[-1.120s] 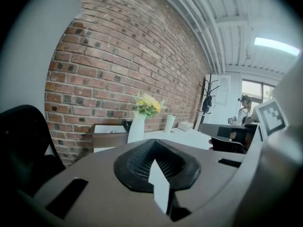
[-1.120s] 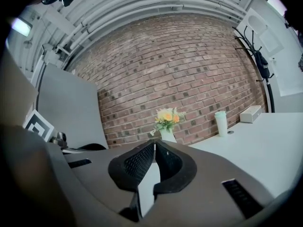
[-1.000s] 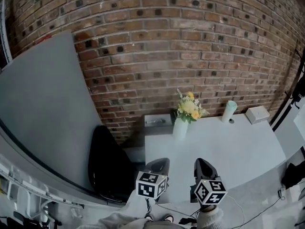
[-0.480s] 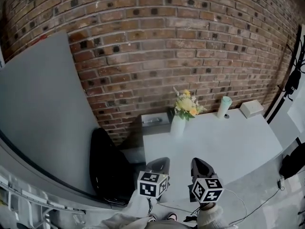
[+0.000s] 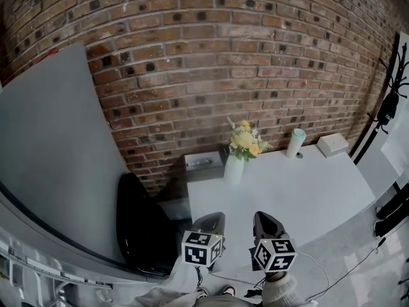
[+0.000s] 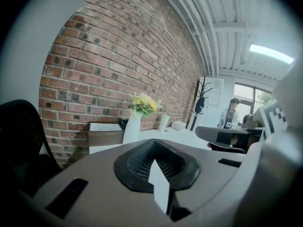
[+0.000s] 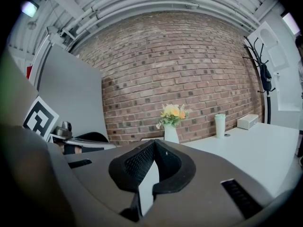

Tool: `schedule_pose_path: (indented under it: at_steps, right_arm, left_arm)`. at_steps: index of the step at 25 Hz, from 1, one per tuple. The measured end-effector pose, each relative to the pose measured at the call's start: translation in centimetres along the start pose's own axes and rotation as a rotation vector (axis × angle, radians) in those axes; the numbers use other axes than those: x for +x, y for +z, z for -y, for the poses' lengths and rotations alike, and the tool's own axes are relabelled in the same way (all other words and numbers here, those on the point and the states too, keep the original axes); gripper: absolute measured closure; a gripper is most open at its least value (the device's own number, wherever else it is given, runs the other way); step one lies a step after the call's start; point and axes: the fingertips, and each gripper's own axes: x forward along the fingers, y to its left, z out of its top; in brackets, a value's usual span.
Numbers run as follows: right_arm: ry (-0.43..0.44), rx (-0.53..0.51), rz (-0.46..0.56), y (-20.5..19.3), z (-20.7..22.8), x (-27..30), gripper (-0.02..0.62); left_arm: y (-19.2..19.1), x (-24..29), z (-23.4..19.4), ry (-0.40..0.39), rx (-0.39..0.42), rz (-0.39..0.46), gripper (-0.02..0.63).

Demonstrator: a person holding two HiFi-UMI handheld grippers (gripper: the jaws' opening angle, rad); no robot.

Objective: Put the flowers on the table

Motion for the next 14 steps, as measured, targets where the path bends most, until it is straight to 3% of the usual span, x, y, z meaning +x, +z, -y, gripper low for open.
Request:
schedule_pose_path:
  at_steps: [14]
  right_arm:
    - [0.034, -0.003, 0.0, 0.08, -0.06, -0.56, 0.572]
  left_arm:
    - [-0.17, 0.18, 1.02, -0.01, 0.011, 0.002, 0.6]
